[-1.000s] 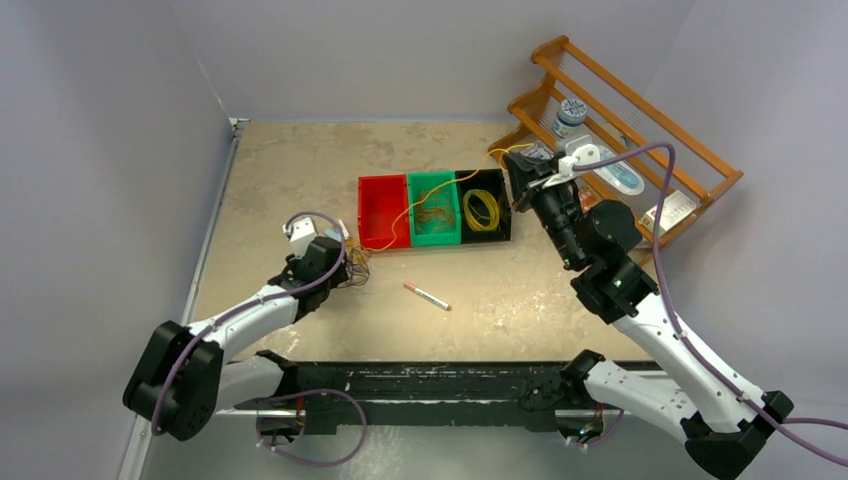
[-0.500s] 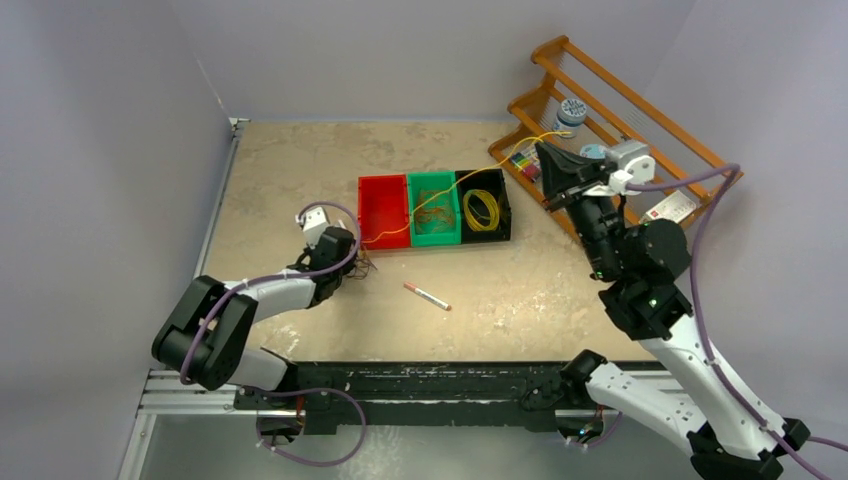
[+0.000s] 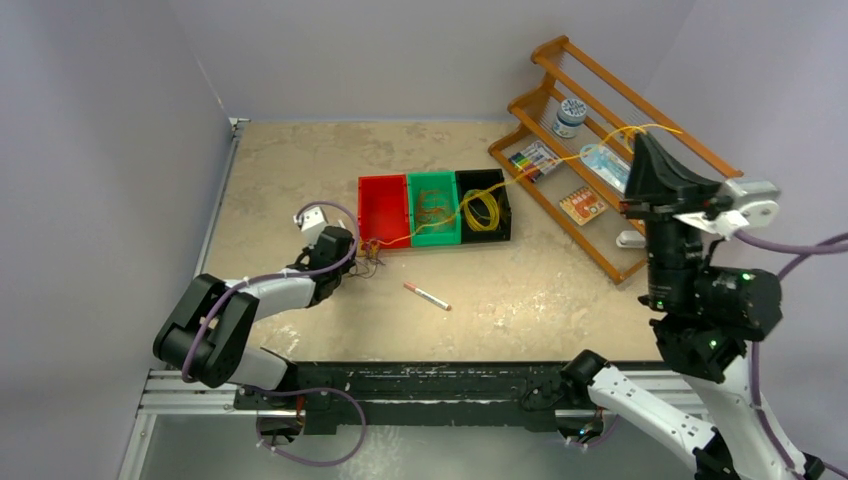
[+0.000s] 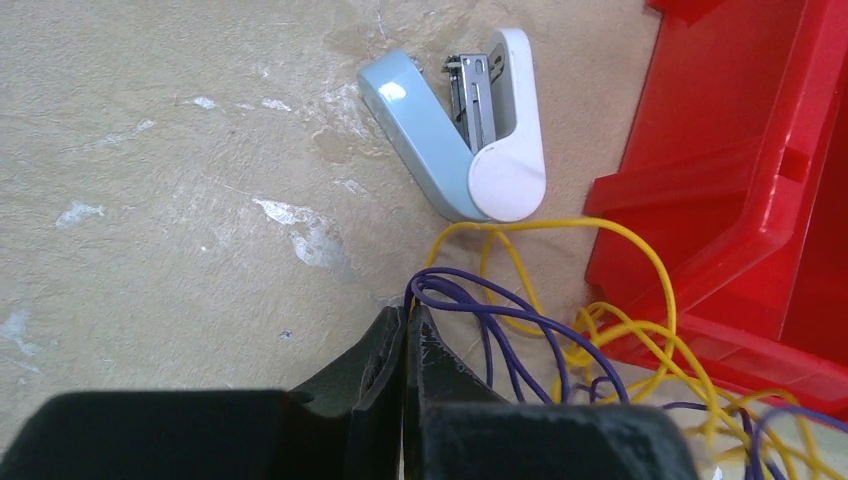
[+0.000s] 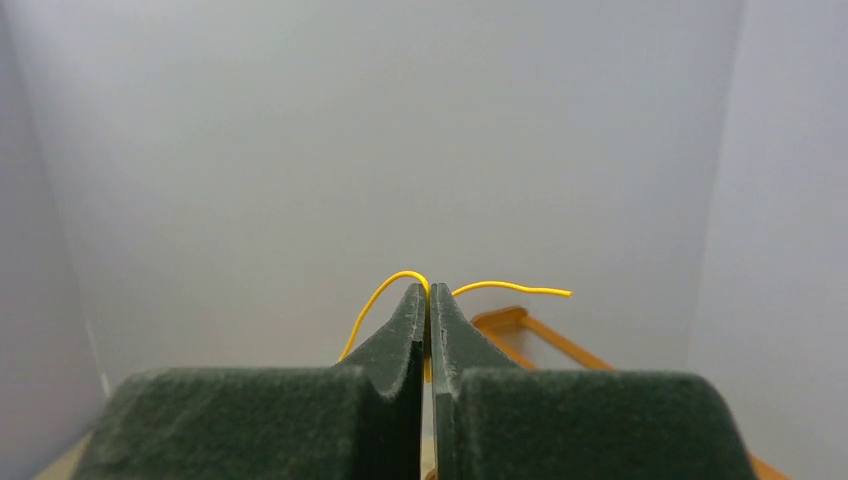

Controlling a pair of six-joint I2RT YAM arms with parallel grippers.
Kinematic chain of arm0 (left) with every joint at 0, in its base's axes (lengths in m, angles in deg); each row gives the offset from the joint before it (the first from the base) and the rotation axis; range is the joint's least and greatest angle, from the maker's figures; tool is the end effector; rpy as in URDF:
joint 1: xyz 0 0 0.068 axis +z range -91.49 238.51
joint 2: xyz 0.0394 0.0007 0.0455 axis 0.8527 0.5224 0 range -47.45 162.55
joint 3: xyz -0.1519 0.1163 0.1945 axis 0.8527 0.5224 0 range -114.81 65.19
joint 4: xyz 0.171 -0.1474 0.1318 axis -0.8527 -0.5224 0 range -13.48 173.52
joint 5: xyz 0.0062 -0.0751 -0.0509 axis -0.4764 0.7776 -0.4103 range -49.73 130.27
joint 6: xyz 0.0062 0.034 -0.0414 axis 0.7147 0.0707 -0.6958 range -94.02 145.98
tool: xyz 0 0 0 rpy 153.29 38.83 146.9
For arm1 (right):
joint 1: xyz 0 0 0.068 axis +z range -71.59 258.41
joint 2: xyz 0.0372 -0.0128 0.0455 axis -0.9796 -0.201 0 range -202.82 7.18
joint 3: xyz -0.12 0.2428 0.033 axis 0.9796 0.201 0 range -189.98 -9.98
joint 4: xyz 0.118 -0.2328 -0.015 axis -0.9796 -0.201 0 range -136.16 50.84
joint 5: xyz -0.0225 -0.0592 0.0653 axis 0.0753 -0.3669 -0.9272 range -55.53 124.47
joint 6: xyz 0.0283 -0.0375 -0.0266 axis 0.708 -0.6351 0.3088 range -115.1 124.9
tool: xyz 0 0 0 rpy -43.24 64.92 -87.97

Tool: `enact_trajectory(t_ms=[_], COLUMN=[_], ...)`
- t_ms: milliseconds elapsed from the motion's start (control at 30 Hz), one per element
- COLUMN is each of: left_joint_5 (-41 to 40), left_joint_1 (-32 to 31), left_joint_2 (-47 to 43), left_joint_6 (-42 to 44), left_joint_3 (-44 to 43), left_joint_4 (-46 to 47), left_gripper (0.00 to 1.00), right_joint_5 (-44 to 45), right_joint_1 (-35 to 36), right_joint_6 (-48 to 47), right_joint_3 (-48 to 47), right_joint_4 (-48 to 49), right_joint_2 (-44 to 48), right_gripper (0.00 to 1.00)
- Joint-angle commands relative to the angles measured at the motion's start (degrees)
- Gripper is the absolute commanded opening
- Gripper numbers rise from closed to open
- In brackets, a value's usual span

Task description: Untangle the cables

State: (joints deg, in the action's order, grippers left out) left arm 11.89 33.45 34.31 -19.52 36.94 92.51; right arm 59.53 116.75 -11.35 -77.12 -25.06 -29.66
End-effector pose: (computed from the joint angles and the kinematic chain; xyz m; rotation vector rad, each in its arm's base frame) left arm 0.2348 -0.0910 0.1397 -0.6266 2.1472 -0.0794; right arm 0.0611 0.0291 0.5215 0.0088 0.8858 0.1861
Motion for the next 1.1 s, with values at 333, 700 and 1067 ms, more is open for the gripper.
enact_trajectory(t_ms=[333,700,1067], left_joint_5=[-1.65,-2.23,-2.78], left_joint_1=[1.56,2.19,4.77], left_joint_2=[-0.98,-0.28,-2.35], left_joint_6=[-1.55,-2.61,-5.67], left_joint_3=[1.88,2.38,4.65], left_joint_4=[-0.51,0.54,1.01], left_gripper=[0.00,0.00,0.00], right_joint_5=[9.40,14.39,17.03], right_joint_1=[0.20,0.24,0.28], right_joint_6=[-9.95,-17.58,-25.62], right_joint_3=[-5.15,-8.02,-10.56], right_joint_4=[6.15,9.63,14.50], right_joint_2=[5.70,8.16,8.33], right_gripper=[0.00,0.00,0.00])
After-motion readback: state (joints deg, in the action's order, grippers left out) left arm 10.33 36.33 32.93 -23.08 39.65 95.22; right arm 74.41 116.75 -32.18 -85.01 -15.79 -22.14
